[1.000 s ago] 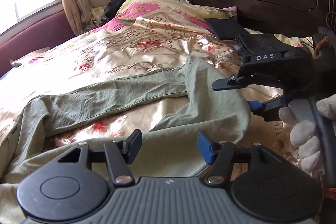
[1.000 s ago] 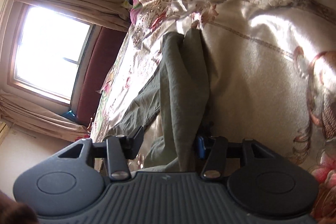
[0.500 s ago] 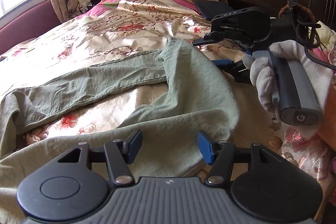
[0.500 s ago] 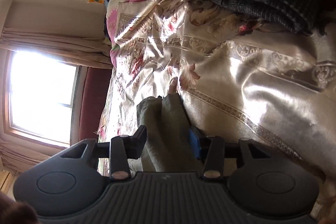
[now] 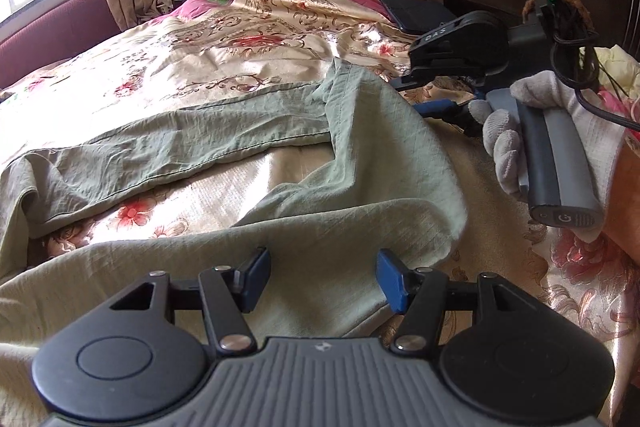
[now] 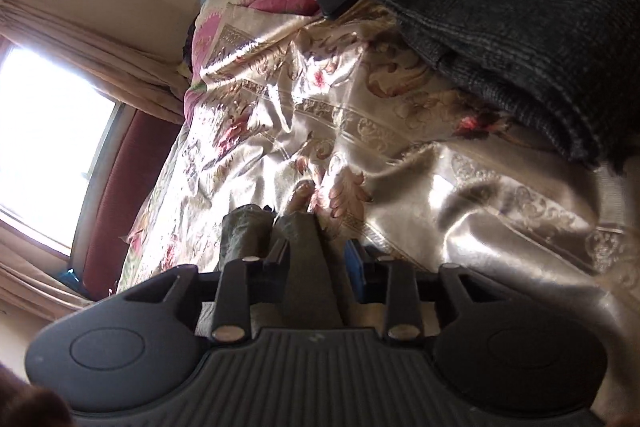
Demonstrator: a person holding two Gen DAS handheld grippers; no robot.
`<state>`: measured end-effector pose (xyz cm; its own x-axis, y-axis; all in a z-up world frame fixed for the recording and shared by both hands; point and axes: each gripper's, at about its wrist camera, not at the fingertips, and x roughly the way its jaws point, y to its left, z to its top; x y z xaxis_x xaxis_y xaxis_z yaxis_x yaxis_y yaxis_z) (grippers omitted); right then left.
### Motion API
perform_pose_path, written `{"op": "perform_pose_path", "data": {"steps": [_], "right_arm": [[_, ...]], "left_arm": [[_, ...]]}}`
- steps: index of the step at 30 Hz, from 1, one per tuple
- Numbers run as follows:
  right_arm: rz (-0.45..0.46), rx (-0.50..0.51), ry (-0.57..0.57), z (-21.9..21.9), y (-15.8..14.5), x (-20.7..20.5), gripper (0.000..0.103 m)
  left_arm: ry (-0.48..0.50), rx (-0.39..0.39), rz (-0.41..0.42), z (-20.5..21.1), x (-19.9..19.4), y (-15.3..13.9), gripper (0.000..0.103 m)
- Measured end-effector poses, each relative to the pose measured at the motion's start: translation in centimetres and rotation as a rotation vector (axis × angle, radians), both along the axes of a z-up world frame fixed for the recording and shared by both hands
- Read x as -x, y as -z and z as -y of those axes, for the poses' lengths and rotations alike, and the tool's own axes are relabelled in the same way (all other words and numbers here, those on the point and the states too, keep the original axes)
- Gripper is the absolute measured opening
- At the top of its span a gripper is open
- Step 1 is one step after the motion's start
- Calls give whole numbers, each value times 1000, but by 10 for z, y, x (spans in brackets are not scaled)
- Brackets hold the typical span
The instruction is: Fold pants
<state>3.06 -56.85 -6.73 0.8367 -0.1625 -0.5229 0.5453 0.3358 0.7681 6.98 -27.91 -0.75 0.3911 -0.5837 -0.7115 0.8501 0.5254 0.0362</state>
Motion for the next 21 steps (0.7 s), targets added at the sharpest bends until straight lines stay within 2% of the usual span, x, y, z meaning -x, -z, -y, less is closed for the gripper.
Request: {"op": "perform_pose_path", "data": {"steps": [2, 4, 5, 6, 9, 13, 15, 17, 18, 20, 21], "right_arm": [[-13, 0, -52, -1, 2, -13, 34], [-58, 60, -76, -6, -1, -26, 30], [-81, 72, -71, -7, -3, -29, 14], [-91, 60, -54, -6, -4, -28, 4], [-22, -19, -10, -1, -9, -5, 3], [59, 52, 47, -4, -48, 50, 3], [73, 128, 110, -3, -77, 85, 3], [32, 186, 162, -2, -91, 110, 3], [-17, 199, 165, -1, -92, 116, 3], [-157, 224, 159, 2, -84, 120, 4], [-255, 244, 151, 2, -77, 118, 6]], "left_arm": [[-6, 0, -6, 0, -1, 0, 72], [-8, -9, -5, 0, -1, 1, 72], [-10, -16, -3, -1, -1, 0, 72], [-13, -20, -3, -2, -1, 0, 72], [-18, -13, -5, -5, 0, -5, 72], [-11, 29, -1, -7, 6, -14, 72], [-4, 40, -8, -2, 9, -15, 73], [8, 33, -10, 5, 14, -13, 73], [16, 26, -13, 8, 16, -10, 73], [23, 1, -27, 13, 19, -4, 73], [28, -8, -35, 12, 22, -3, 73]]}}
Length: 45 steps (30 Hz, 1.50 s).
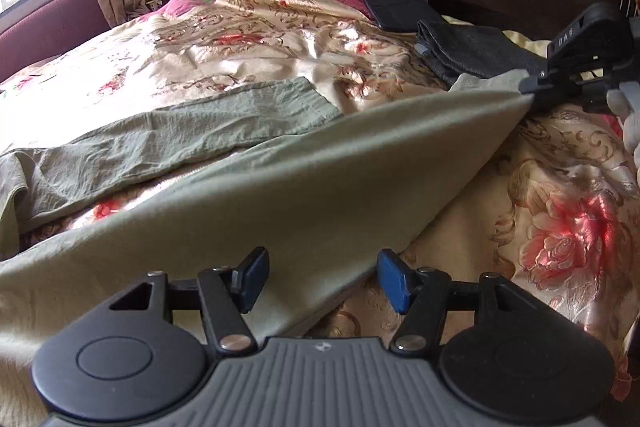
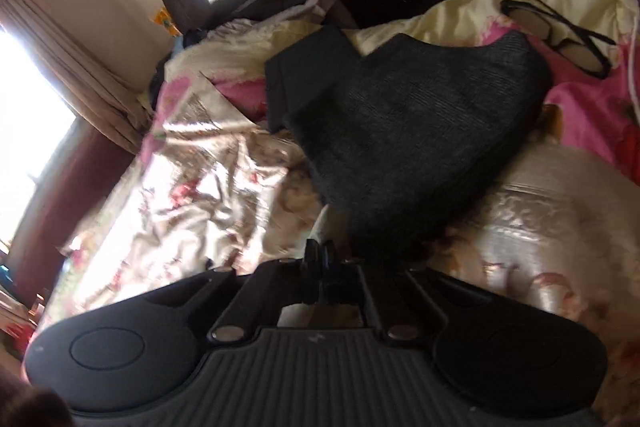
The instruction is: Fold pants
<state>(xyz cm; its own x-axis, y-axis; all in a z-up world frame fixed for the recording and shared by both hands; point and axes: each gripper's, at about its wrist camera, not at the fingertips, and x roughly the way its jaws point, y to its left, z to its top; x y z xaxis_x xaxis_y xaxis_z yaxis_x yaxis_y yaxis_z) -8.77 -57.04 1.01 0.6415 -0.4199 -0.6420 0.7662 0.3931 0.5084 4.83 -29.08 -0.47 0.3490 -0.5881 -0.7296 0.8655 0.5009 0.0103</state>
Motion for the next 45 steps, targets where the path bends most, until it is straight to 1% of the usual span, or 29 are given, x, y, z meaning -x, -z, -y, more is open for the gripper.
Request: {"op": "perform_pose_path", "data": {"steps": [1, 2, 4, 6, 9, 10, 11, 12, 14, 16, 17, 20, 21, 22, 23, 25, 27, 29, 31, 32, 34, 35, 36, 37, 38, 39, 40, 43, 45], "right_arm": [[-63, 7, 9, -1, 6, 0, 8], [-95, 11, 17, -4, 10, 5, 8], [-91, 39, 28, -13, 8, 9, 8], [-104, 124, 10, -34, -3, 11, 9], [-115, 256, -102, -78, -24, -5, 10], [-113, 293, -169, -94, -29, -13, 13], [-115, 335, -231, -110, -33, -23, 23], [-120, 365, -265, -125, -37, -33, 27], [-97, 371, -318, -150, -42, -49, 29], [-53, 336, -456, -180, -43, -67, 29], [-49, 321, -552, -200, -41, -80, 28], [-44, 321, -821, -272, -28, -115, 29], [-58, 315, -913, -297, -22, -127, 28], [-66, 314, -982, -317, -19, -136, 28], [-62, 320, -1082, -348, -13, -147, 27], [-59, 333, -1228, -391, -8, -161, 27], [-68, 361, -1327, -425, -1, -176, 27], [-87, 363, -1363, -448, 12, -189, 27], [-176, 354, -1412, -468, 30, -201, 32], [-197, 375, -1424, -472, 32, -202, 32], [-209, 328, -1431, -468, 22, -203, 32], [-181, 278, -1444, -463, 9, -203, 29], [-132, 274, -1450, -459, -5, -204, 29], [-99, 309, -1447, -456, -17, -206, 32], [-82, 383, -1430, -461, -27, -217, 36], [-79, 426, -1419, -462, -32, -230, 39], [-80, 445, -1408, -462, -34, -242, 43], [-118, 458, -1329, -453, -24, -298, 43], [-153, 507, -1300, -441, -19, -317, 43]], "left_arm": [[6, 1, 0, -3, 3, -1, 73], [11, 3, 9, -9, 6, -3, 73], [10, 7, 28, -24, 9, -9, 74], [-15, 4, 35, -46, 7, -13, 74], [-97, -18, 54, -91, -3, -16, 74], [-132, -30, 64, -109, -7, -16, 74], [-167, -46, 73, -125, -11, -15, 75], [-219, -69, 84, -147, -18, -12, 75], [-313, -104, 88, -186, -30, -5, 75], [-413, -126, 68, -228, -46, 4, 75], [-457, -124, 55, -248, -52, 7, 75], [-455, -50, 8, -295, -57, 7, 75], [-468, -44, 1, -307, -56, 6, 76], [-489, -49, 0, -317, -54, 6, 86], [-503, -56, -3, -326, -51, 7, 89], [-512, -43, -43, -344, -45, 4, 89], [-531, -29, -32, -357, -41, -3, 89], [-556, -6, 4, -366, -42, -10, 89], [-585, 33, 24, -373, -54, -14, 89], [-595, 33, 24, -374, -61, -13, 89], [-621, 9, 36, -374, -75, -8, 88], [-614, 27, 33, -376, -78, -10, 88], [-607, 59, 26, -378, -82, -14, 88], [-603, 91, 26, -379, -85, -18, 89], [-601, 108, 40, -378, -89, -23, 89], [-596, 106, 64, -375, -94, -27, 89], [-589, 96, 94, -372, -99, -30, 89], [-544, 50, 169, -355, -125, -31, 89], [-506, 7, 198, -342, -148, -27, 89]]}}
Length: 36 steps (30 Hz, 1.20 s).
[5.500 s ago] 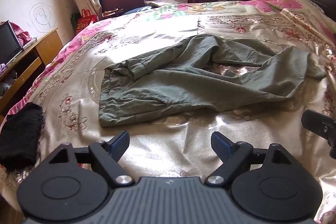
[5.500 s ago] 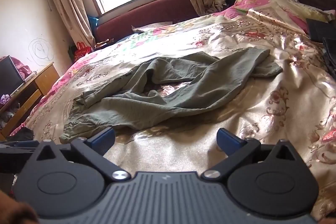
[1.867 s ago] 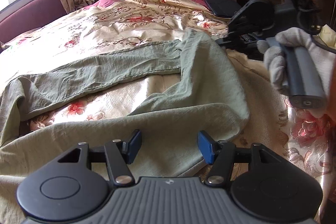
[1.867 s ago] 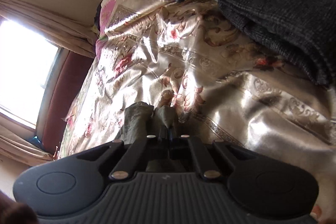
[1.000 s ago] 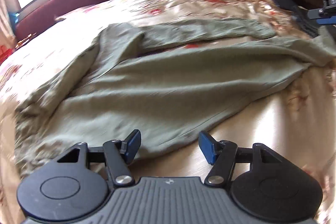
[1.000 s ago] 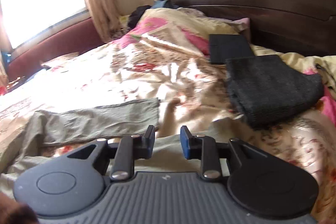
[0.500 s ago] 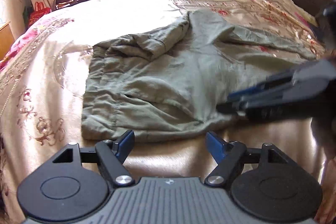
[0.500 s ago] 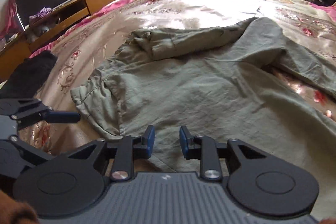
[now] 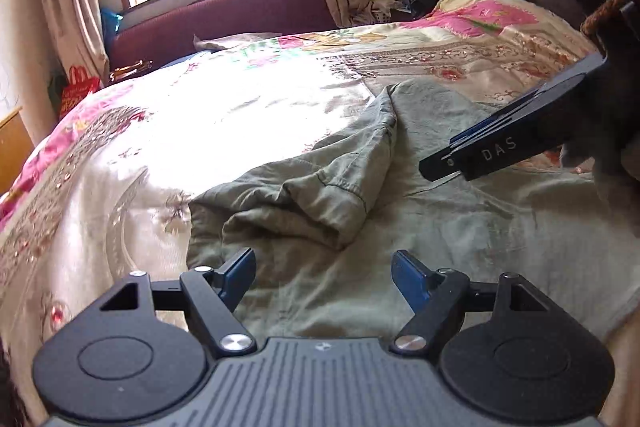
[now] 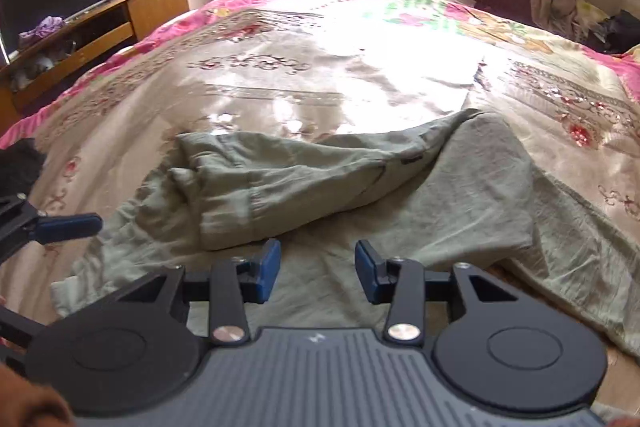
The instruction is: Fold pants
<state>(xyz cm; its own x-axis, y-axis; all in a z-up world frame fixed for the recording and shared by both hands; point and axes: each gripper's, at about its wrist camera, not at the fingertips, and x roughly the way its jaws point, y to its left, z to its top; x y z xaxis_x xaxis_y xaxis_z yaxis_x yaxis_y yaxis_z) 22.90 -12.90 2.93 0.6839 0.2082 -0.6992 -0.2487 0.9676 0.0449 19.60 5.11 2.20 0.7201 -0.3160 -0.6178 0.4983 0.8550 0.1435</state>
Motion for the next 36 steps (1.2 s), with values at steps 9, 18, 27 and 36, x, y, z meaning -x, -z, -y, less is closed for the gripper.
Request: {"op": "perform_pose_path", "data": {"steps": [9, 18, 27, 36], "right_arm": [[17, 57, 41, 68, 10, -11, 43], [67, 118, 76, 103, 3, -26, 43], [113, 174, 111, 124, -13, -75, 43], [166, 342, -122, 68, -3, -87, 49]], "left_arm": [[44, -202, 17, 37, -64, 26, 54], [-100, -66, -32, 6, -124, -9, 23], [-126, 151, -13, -36, -114, -60, 19], [-32, 199, -10, -50, -68, -74, 18]]}}
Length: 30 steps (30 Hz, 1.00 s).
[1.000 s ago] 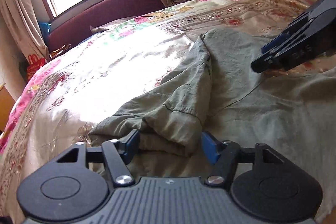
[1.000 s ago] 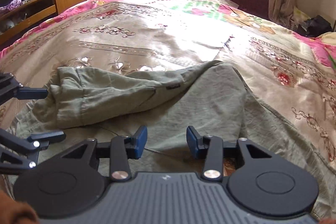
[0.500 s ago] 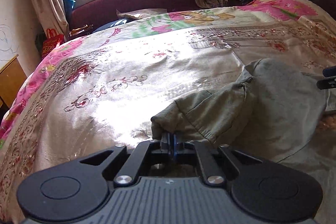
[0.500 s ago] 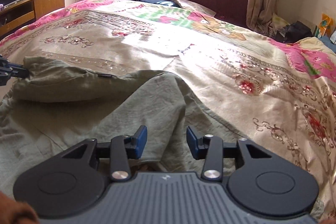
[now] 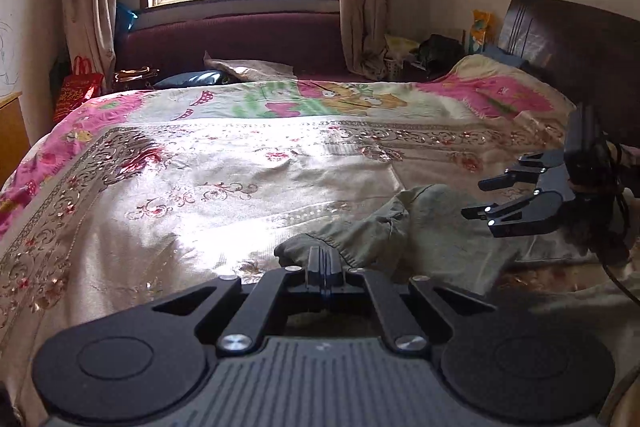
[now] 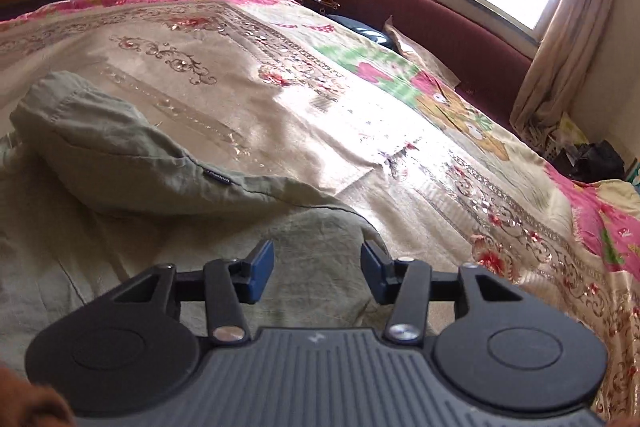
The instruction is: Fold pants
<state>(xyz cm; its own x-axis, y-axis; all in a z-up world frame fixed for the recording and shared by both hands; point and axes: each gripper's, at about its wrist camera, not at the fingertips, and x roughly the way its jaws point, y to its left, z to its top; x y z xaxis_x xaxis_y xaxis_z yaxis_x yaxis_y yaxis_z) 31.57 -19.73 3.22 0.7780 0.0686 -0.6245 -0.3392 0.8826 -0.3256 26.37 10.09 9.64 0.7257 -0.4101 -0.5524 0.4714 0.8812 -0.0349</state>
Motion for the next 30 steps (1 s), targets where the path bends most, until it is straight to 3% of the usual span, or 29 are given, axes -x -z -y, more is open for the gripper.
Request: {"op": "perform_pose_path", "data": {"steps": [4, 6, 7, 8, 10, 12, 14, 19, 26, 28, 30], "right_arm": [[-19, -46, 3, -12, 8, 2, 49], [-24, 1, -55, -20, 13, 7, 49], [-23, 25, -80, -22, 14, 8, 50], [-20, 53, -112, -24, 16, 8, 51], [-21, 71, -142, -23, 15, 2, 51], [-18, 79, -172, -20, 10, -10, 51], [-21, 75, -191, -14, 5, -27, 53], [-95, 157, -205, -8, 12, -77, 54], [-293, 176, -148, 14, 38, -136, 53], [-322, 178, -150, 15, 45, -144, 52], [-341, 174, -137, 12, 46, -149, 46]], "left_arm": [[5, -52, -39, 18, -19, 23, 25], [12, -63, -38, 25, -32, 29, 33], [25, -74, -39, 28, -39, 30, 41], [45, -94, -44, 33, -48, 31, 56], [65, -134, -27, 40, -61, 30, 66], [93, -159, -20, 44, -75, 27, 68], [128, -150, -49, 45, -91, 25, 83], [185, -169, -155, 51, -121, 43, 84], [265, -198, -279, 44, -134, 58, 84], [263, -210, -287, 43, -136, 60, 84], [257, -227, -290, 42, -136, 62, 83]]}}
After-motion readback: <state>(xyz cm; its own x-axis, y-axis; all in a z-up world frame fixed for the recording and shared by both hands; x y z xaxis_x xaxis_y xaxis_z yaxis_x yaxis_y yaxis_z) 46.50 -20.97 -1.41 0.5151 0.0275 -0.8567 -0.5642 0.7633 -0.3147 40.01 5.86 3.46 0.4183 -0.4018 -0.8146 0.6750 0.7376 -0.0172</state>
